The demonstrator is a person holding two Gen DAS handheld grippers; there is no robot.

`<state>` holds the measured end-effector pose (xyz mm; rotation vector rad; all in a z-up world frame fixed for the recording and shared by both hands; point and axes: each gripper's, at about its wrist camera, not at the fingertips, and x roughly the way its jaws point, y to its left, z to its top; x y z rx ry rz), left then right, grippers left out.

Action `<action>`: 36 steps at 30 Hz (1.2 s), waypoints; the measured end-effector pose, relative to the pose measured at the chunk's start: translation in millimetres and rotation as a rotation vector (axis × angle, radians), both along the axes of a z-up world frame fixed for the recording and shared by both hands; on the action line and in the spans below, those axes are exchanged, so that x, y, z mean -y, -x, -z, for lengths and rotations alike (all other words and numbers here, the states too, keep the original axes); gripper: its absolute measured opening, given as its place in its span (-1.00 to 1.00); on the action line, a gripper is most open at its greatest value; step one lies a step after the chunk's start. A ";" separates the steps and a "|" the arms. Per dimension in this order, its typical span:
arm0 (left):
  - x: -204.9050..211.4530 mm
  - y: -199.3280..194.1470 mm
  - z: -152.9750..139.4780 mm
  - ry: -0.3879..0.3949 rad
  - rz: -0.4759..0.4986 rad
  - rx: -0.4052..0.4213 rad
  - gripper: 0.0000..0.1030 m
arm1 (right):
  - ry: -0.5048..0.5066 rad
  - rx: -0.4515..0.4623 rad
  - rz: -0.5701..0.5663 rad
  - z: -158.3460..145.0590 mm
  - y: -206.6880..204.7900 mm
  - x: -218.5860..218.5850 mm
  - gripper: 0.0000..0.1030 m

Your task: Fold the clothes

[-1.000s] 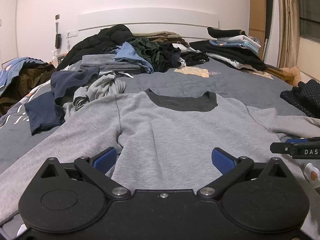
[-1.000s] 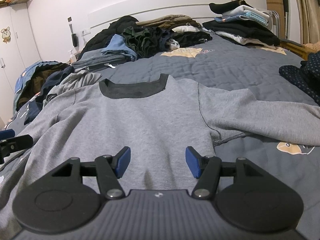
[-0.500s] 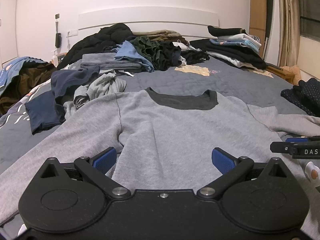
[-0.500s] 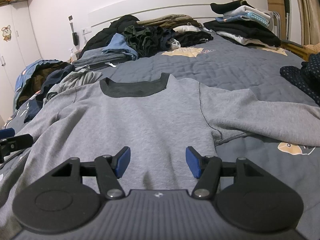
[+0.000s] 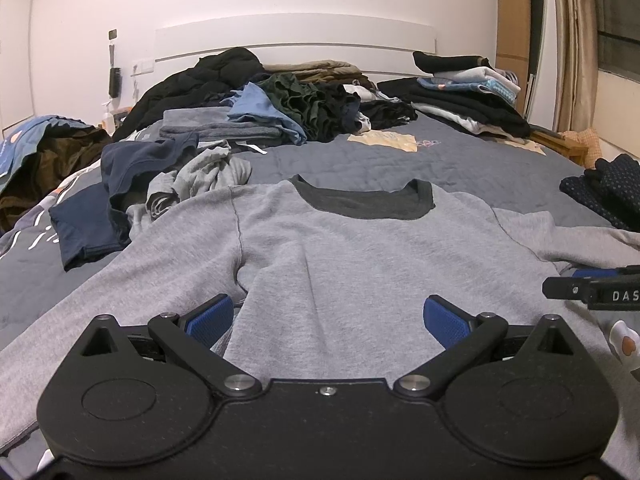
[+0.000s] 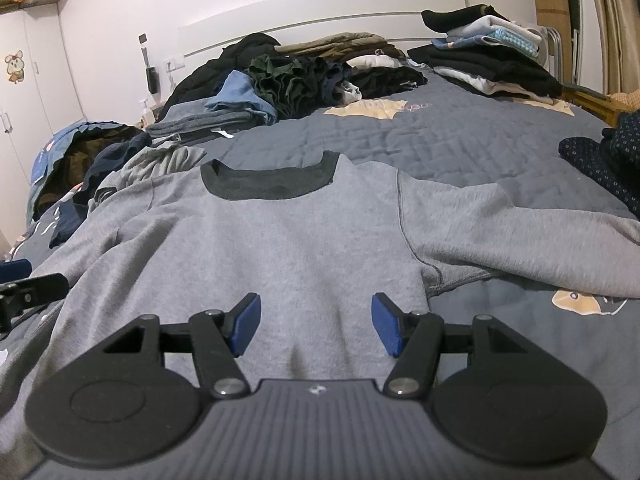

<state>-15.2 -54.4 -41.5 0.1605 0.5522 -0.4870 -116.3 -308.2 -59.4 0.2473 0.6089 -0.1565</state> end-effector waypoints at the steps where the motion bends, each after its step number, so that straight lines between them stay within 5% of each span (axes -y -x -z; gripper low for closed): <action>1: -0.2 -0.1 0.4 -0.002 -0.001 -0.001 0.98 | 0.002 0.003 0.000 -0.8 0.4 -0.1 0.17; 14: -24.5 -4.0 -2.6 0.040 -0.036 -0.025 0.98 | 0.004 0.025 -0.023 -9.6 5.8 -0.6 0.18; 19: -55.9 -11.0 -8.6 0.106 -0.093 -0.061 0.98 | -0.012 0.040 -0.032 -15.4 7.2 -1.5 0.18; 27: -141.0 -18.6 -12.9 0.103 -0.233 -0.109 0.98 | -0.023 0.040 -0.046 -18.5 7.1 -1.7 0.18; 30: -176.4 -16.1 -5.3 0.178 -0.226 -0.196 0.80 | -0.032 0.034 -0.042 -18.1 6.1 -1.0 0.18; 32: -185.0 -9.5 0.6 0.201 -0.164 -0.246 0.39 | -0.034 0.037 -0.047 -19.6 4.8 -3.7 0.18; 36: -175.0 13.5 13.8 0.124 -0.065 -0.272 0.38 | -0.032 0.040 -0.072 -21.4 2.8 -13.7 0.18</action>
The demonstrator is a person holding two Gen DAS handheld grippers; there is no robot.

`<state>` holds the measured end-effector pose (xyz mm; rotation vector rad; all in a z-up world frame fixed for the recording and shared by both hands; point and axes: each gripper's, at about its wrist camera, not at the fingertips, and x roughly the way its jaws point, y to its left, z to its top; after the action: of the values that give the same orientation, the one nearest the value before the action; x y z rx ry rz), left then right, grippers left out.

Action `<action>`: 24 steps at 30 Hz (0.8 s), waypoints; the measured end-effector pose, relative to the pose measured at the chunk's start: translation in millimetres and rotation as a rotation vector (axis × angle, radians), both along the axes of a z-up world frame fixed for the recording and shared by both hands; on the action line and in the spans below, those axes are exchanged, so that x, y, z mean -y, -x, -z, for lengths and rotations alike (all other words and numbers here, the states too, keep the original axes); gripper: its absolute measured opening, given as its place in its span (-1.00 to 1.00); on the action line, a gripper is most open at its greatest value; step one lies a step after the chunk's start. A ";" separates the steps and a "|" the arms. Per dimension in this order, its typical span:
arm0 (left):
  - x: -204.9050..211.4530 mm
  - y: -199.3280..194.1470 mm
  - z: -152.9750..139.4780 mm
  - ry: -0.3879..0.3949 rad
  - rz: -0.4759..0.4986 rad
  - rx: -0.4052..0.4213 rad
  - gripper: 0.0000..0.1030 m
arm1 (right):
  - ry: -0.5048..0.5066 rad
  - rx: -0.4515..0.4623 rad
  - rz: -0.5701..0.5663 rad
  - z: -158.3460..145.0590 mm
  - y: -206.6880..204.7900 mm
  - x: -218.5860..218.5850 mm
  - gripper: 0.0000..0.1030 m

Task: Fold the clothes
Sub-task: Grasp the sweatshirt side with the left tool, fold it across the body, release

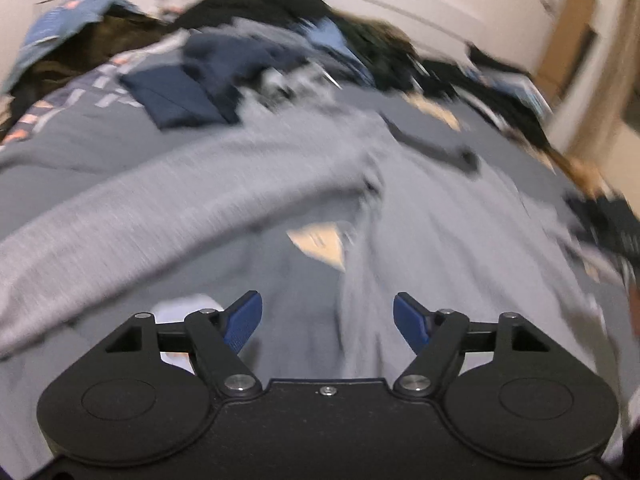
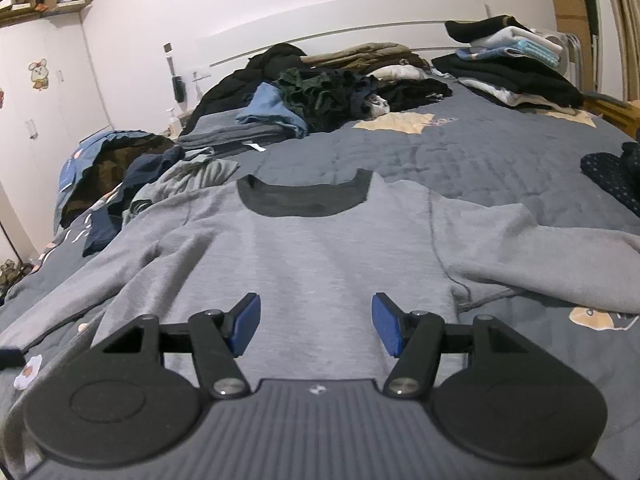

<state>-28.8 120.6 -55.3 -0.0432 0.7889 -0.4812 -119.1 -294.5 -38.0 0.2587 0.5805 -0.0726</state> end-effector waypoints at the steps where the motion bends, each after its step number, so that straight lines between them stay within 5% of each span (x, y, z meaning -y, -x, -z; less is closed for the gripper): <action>1: 3.4 6.1 3.5 -0.024 0.021 -0.001 0.43 | 0.001 0.000 -0.006 -0.3 -0.3 -2.6 0.18; 6: 9.8 20.9 25.1 -0.067 0.078 -0.058 0.29 | 0.012 -0.015 -0.019 0.8 -1.2 -11.4 0.18; 8: 2.1 18.3 32.1 -0.014 0.059 -0.128 -0.88 | 0.013 -0.014 -0.026 0.4 -1.6 -15.7 0.18; 16: -65.6 43.8 11.1 0.277 -0.035 -0.234 -0.94 | 0.004 -0.001 -0.060 -5.2 -3.5 -29.8 0.19; 21: -63.1 51.2 18.6 0.174 -0.055 -0.276 -0.85 | -0.003 -0.011 -0.076 -4.2 -5.8 -32.7 0.19; 24: -66.1 51.2 12.8 0.189 -0.095 -0.243 -0.41 | -0.007 -0.010 -0.088 -5.2 -4.6 -33.8 0.19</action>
<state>-80.0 186.7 -68.1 -0.3184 0.9725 -0.4645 -114.5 -260.7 -32.8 0.2395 0.6012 0.0129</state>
